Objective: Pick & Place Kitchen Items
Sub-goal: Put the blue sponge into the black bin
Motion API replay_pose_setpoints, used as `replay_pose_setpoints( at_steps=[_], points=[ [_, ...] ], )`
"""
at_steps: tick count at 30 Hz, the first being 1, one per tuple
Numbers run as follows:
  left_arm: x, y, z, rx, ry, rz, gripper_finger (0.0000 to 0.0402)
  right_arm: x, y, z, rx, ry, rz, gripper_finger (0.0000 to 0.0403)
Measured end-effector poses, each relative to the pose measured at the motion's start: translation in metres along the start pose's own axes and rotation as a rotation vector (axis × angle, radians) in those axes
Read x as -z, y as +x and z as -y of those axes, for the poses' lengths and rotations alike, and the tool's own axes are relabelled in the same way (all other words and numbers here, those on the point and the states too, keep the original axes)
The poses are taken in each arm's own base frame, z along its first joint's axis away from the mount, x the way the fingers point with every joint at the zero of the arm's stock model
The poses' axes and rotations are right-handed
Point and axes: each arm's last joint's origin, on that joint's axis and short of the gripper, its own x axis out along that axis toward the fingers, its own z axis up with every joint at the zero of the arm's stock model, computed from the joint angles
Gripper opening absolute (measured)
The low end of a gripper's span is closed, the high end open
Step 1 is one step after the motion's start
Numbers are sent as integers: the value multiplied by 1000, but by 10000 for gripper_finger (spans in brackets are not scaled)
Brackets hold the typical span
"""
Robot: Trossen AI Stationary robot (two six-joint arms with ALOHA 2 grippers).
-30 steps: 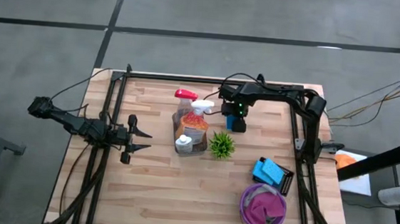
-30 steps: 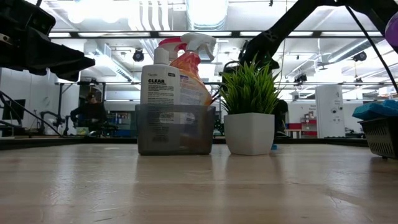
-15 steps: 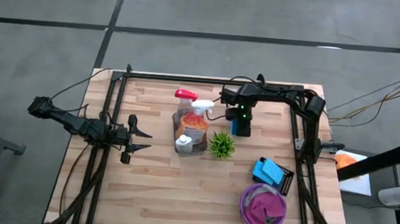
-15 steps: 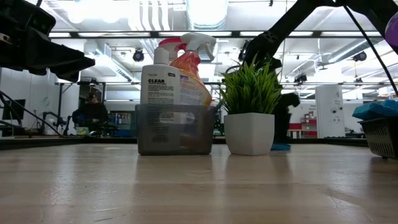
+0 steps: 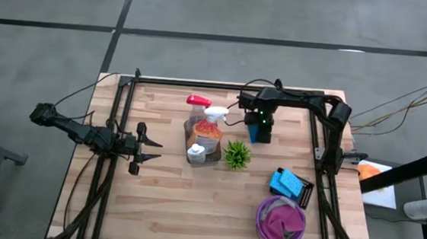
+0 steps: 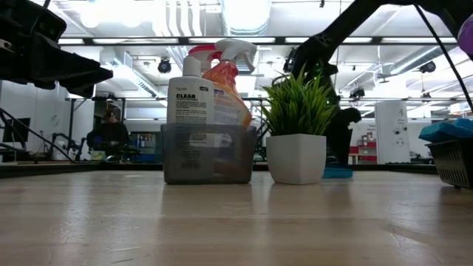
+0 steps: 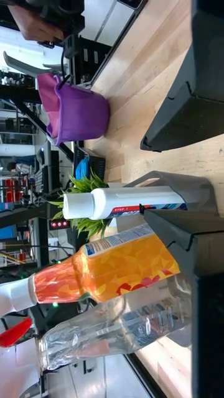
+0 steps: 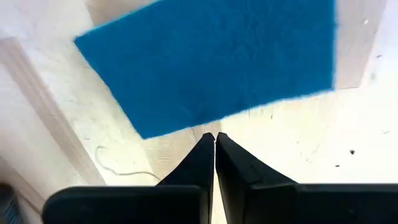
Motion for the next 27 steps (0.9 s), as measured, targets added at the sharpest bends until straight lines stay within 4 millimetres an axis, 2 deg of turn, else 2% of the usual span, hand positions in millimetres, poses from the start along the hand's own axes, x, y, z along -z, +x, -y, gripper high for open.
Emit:
replay_pose_setpoints(
  at_steps=[7,11,14,17,21,27],
  points=[
    [0,0,0,0,0,0,163,10,-21,2,51,40,72,18],
    [0,0,0,0,0,0,163,15,-37,0,11,59,177,18],
    [0,0,0,0,-2,0,163,16,-41,-2,-61,67,235,28],
    [0,0,0,0,-3,-1,163,16,-36,-5,-102,70,242,68],
    [0,0,0,0,-2,-1,163,15,-26,-13,-102,52,228,152],
    [0,0,0,1,2,-1,163,11,-24,-24,-20,49,211,261]
  ],
)
